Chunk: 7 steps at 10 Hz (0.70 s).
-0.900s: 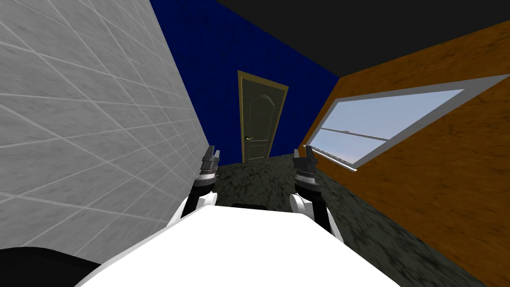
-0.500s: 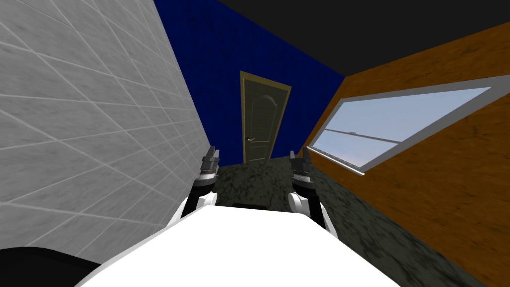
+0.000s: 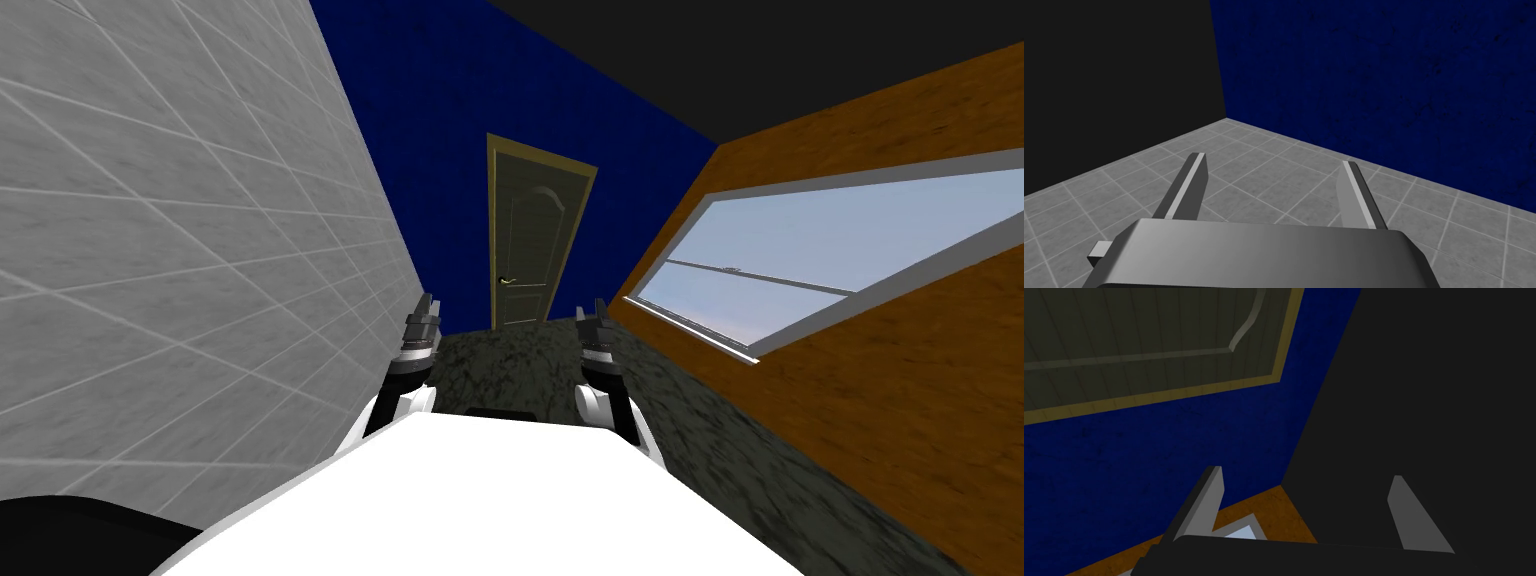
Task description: Pull the door open
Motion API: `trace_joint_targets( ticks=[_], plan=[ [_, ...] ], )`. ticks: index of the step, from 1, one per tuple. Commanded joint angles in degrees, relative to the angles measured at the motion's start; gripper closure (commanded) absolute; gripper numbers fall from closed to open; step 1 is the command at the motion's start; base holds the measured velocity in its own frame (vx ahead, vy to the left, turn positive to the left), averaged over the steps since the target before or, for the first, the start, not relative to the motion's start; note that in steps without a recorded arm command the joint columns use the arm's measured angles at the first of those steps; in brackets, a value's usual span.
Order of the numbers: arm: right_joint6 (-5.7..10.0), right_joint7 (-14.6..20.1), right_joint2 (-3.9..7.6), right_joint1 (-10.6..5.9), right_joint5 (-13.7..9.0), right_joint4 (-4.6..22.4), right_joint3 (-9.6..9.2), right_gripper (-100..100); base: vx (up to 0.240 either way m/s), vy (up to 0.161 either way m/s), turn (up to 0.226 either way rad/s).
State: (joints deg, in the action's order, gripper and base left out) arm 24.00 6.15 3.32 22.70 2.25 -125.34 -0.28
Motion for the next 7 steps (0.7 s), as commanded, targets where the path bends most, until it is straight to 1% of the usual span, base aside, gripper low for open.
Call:
trace_joint_targets(
  ticks=[1, 7],
  plan=[
    [0.51, 0.1, 0.42, -0.74, 0.0, 2.2, 0.17, -100, 0.078, 0.032, 0.052],
    [1.83, 0.5, 1.84, -3.68, -0.1, 10.4, 0.58, -100, 0.093, 0.041, 0.057]
  ],
)
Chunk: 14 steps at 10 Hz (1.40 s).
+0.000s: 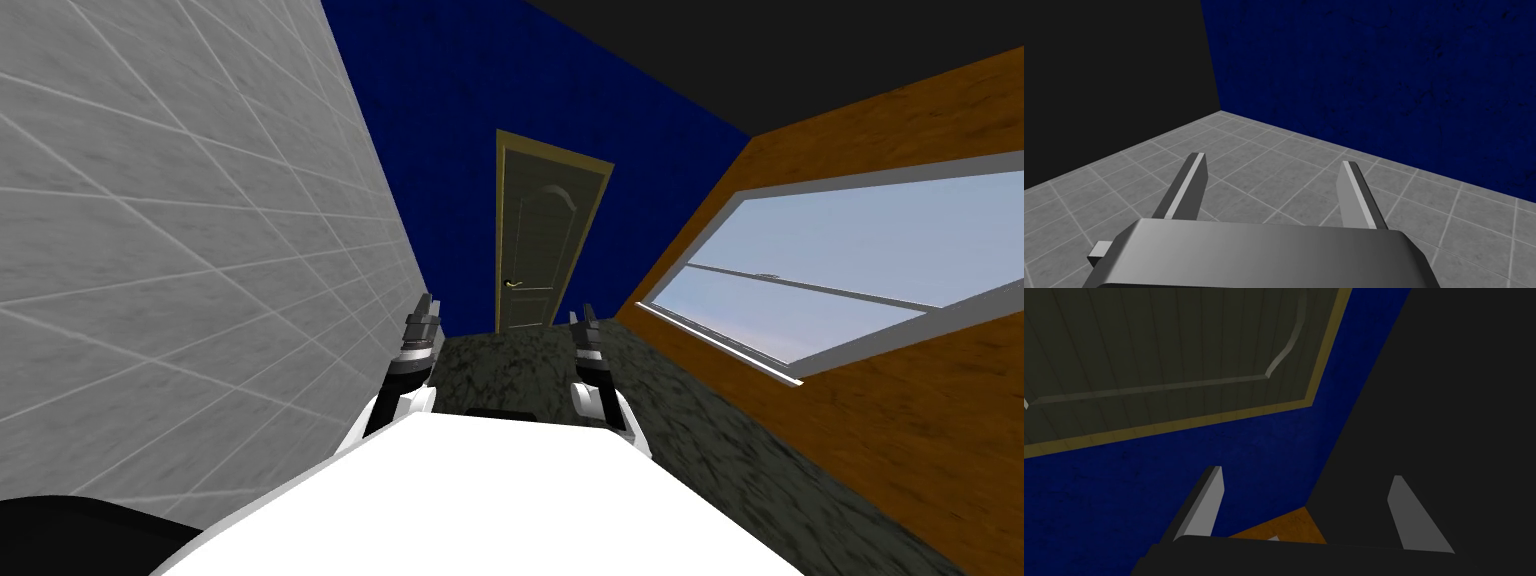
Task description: Pull the door open
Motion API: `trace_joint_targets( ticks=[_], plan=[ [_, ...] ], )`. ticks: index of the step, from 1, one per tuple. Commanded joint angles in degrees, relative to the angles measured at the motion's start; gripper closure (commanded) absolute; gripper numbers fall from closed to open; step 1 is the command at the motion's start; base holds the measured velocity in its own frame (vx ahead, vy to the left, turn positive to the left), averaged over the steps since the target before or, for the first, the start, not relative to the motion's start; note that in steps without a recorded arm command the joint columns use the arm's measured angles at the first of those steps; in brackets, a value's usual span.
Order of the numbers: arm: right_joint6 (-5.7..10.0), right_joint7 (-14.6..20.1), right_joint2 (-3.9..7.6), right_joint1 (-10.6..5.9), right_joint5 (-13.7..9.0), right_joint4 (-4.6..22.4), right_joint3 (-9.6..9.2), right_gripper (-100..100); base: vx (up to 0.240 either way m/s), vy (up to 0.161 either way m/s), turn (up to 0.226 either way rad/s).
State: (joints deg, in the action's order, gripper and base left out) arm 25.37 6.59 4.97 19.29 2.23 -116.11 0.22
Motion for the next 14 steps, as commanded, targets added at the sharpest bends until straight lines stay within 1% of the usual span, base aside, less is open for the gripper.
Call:
trace_joint_targets(
  ticks=[1, 5, 13, 14],
  plan=[
    [0.71, 0.1, 0.44, -0.83, 0.0, 2.7, 0.16, -100, 0.100, 0.027, 0.060],
    [1.71, 0.4, 1.42, -3.08, -0.1, 8.9, 0.47, -100, 0.097, 0.035, 0.067],
    [3.88, 1.0, 3.37, -7.92, -0.1, 22.3, 1.16, -100, 0.106, 0.039, 0.070],
    [4.15, 1.1, 3.61, -8.53, -0.1, 23.6, 1.24, -100, 0.102, 0.028, 0.067]
  ],
)
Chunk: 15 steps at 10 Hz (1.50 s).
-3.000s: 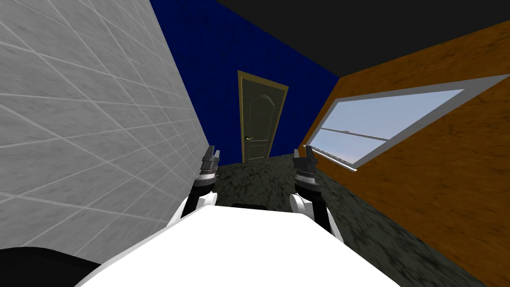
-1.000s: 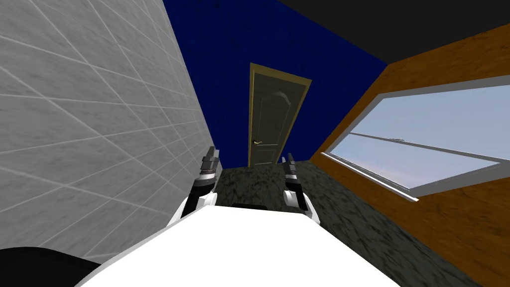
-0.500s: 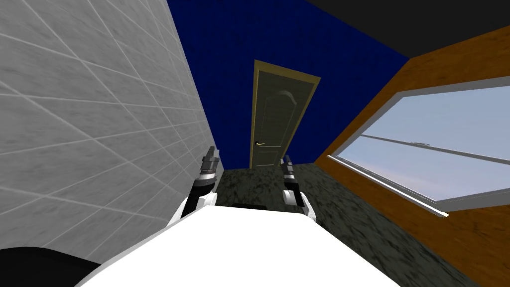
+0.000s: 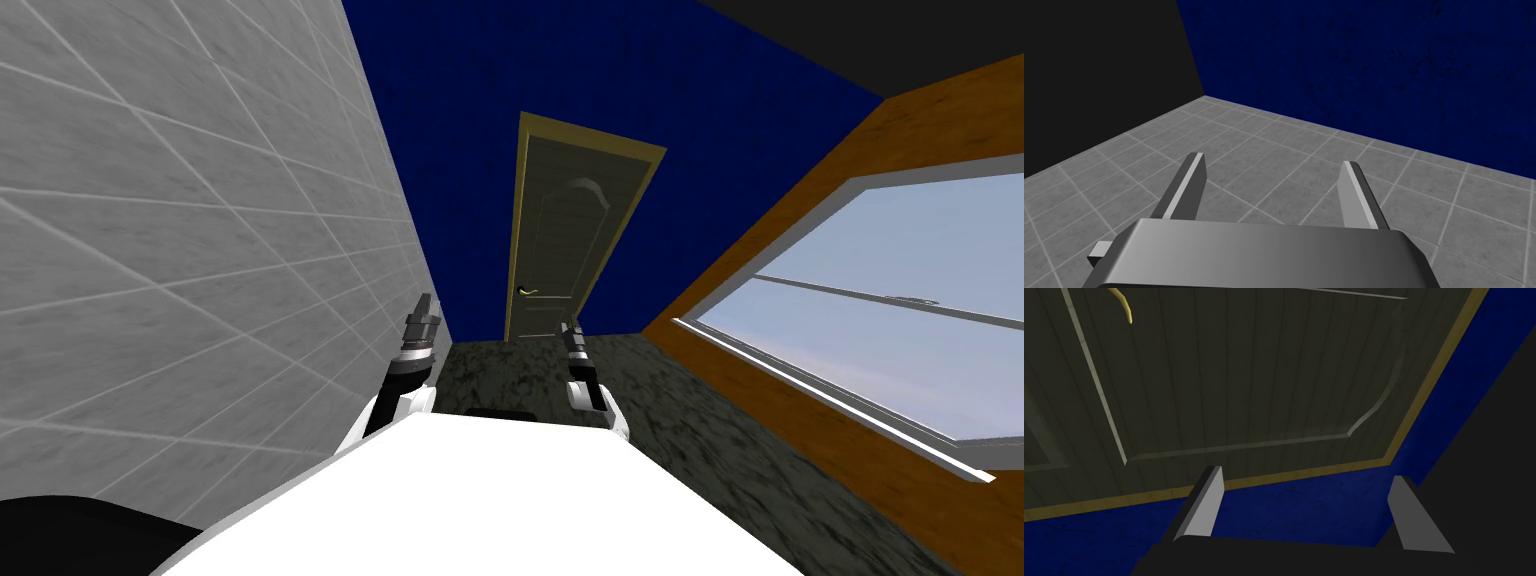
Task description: Pull the door open
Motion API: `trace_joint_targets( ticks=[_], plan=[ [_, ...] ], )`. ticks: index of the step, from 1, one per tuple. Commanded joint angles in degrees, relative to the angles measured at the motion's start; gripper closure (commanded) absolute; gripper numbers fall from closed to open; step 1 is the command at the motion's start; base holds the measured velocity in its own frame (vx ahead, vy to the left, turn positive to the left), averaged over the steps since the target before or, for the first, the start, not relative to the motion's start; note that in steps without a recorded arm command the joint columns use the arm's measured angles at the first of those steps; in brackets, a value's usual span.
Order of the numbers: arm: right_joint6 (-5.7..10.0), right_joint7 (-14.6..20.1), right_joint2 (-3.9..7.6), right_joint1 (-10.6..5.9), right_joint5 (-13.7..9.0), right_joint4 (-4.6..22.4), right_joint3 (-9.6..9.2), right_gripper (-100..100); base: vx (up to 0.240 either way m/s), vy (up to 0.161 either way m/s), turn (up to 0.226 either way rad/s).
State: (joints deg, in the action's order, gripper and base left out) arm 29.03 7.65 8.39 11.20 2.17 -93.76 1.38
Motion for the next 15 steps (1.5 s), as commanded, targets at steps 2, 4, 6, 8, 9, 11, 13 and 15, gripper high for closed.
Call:
trace_joint_targets(
  ticks=[2, 4, 6, 8, 9, 11, 13, 15],
  plan=[
    [0.77, 0.1, 0.42, -1.05, 0.0, 3.4, 0.17, -100, 0.072, 0.026, 0.035],
    [1.32, 0.3, 0.89, -2.28, 0.0, 6.7, 0.34, -100, 0.096, 0.043, 0.073],
    [1.60, 0.4, 1.12, -2.90, 0.0, 8.5, 0.43, -100, 0.067, 0.013, 0.032],
    [1.87, 0.4, 1.35, -3.51, 0.0, 10.1, 0.52, -100, 0.073, 0.010, 0.050],
    [2.14, 0.5, 1.57, -4.10, 0.0, 11.8, 0.60, -100, 0.062, 0.022, 0.040],
    [2.67, 0.7, 2.01, -5.30, 0.0, 15.1, 0.77, -100, 0.099, 0.037, 0.077],
    [3.20, 0.8, 2.44, -6.47, -0.1, 18.4, 0.93, -100, 0.115, 0.025, 0.066],
    [3.70, 1.0, 2.84, -7.59, -0.1, 21.5, 1.09, -100, 0.114, 0.023, 0.065]
  ],
)
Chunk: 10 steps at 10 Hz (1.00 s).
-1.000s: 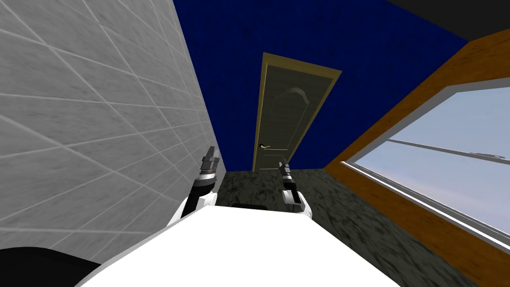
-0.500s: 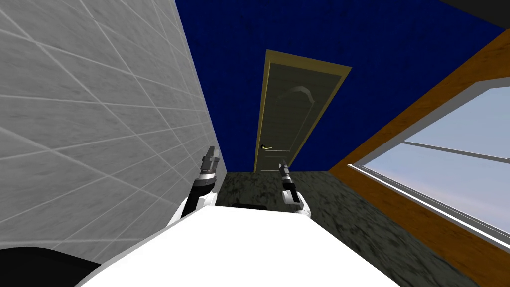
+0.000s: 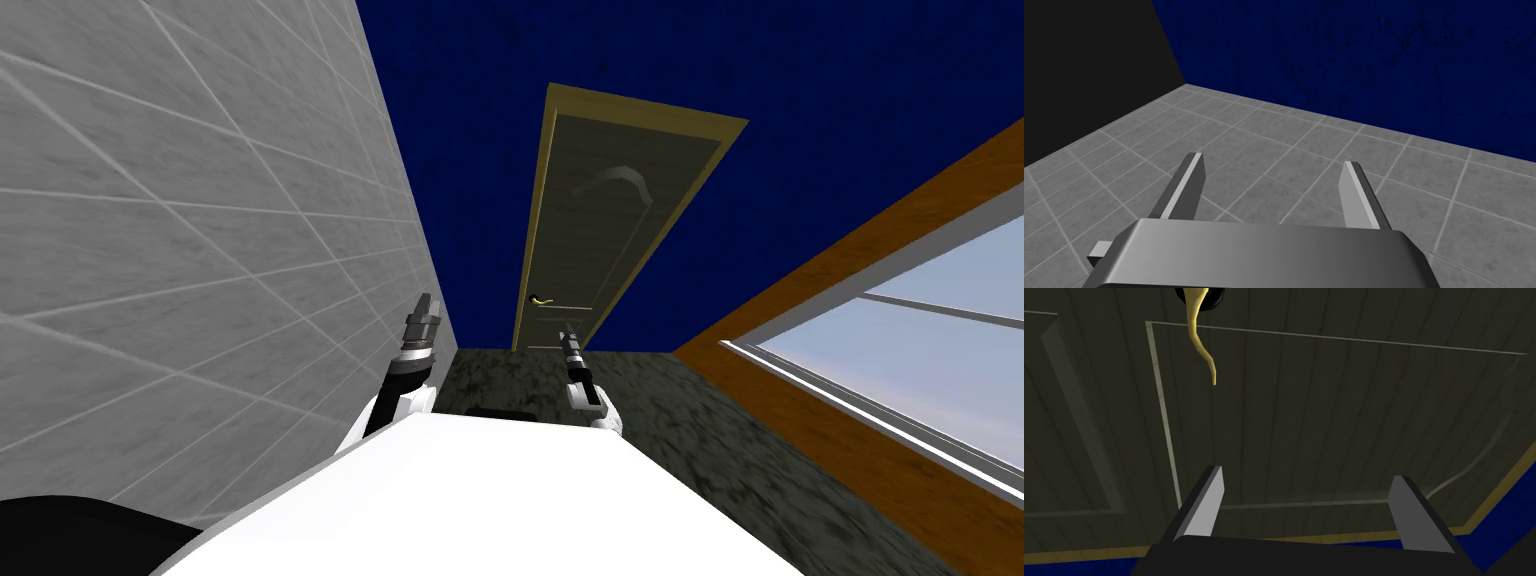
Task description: Pull the door open
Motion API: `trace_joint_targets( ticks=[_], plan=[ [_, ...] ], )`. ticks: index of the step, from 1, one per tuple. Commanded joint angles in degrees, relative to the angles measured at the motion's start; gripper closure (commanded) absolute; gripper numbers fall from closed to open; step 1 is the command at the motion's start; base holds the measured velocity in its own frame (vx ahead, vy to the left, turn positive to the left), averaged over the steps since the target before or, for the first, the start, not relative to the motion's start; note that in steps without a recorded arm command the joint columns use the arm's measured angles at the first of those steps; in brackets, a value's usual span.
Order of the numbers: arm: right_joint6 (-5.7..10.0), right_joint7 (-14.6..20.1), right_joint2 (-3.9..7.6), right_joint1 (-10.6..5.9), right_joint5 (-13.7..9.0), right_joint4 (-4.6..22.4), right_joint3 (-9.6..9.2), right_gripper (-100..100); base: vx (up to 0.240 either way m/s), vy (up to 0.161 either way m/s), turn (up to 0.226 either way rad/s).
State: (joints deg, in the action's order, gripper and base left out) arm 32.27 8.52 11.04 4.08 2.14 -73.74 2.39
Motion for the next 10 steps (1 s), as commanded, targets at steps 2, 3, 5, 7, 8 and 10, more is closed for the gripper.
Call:
trace_joint_targets(
  ticks=[2, 3, 5, 7, 8, 10],
  plan=[
    [0.95, 0.2, 0.59, -1.59, 0.0, 4.5, 0.24, -100, 0.107, 0.007, 0.064],
    [1.19, 0.3, 0.78, -2.11, 0.0, 6.0, 0.32, -100, 0.096, 0.016, 0.062],
    [1.64, 0.4, 1.13, -3.13, 0.0, 8.8, 0.46, -100, 0.096, 0.022, 0.058],
    [2.09, 0.6, 1.48, -4.14, 0.0, 11.6, 0.60, -100, 0.109, 0.016, 0.061],
    [2.29, 0.6, 1.63, -4.57, -0.1, 12.8, 0.66, -100, 0.104, 0.014, 0.049],
    [2.68, 0.7, 1.93, -5.45, -0.1, 15.2, 0.79, -100, 0.096, 0.017, 0.049]
  ],
)
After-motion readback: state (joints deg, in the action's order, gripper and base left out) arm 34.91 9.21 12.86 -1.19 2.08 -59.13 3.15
